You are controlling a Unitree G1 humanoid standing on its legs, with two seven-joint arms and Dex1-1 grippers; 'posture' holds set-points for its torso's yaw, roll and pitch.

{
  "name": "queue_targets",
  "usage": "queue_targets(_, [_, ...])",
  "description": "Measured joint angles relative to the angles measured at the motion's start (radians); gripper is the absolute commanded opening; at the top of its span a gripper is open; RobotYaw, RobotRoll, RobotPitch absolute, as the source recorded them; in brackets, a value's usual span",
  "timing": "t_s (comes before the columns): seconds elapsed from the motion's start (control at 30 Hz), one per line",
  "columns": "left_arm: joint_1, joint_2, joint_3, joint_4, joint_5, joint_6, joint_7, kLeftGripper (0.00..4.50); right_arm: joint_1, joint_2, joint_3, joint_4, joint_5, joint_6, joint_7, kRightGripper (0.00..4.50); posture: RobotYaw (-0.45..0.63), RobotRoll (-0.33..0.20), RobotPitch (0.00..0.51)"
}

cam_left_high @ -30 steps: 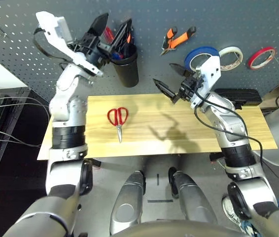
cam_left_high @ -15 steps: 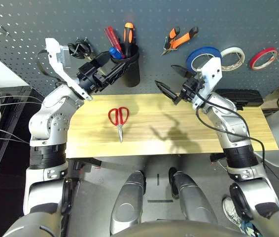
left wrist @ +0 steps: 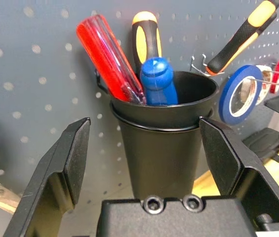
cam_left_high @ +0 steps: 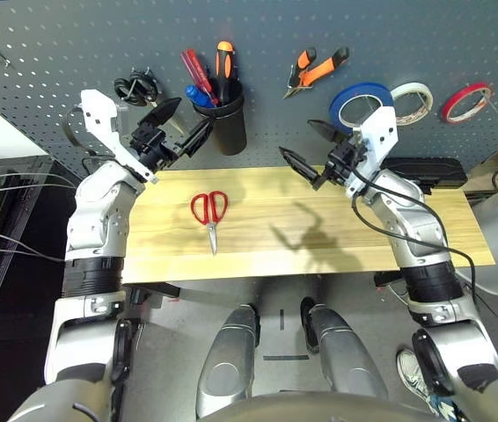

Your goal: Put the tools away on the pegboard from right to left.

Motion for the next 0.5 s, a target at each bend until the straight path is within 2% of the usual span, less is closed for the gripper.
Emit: queue_targets(0.5, [0.066,-0.001,0.028,0.032,-0.01,0.023,-0.011,4.46,0.003,-0.008,0.001,-0.001,0.0,0.003,0.01,4.5,0.06,0.0,0.25])
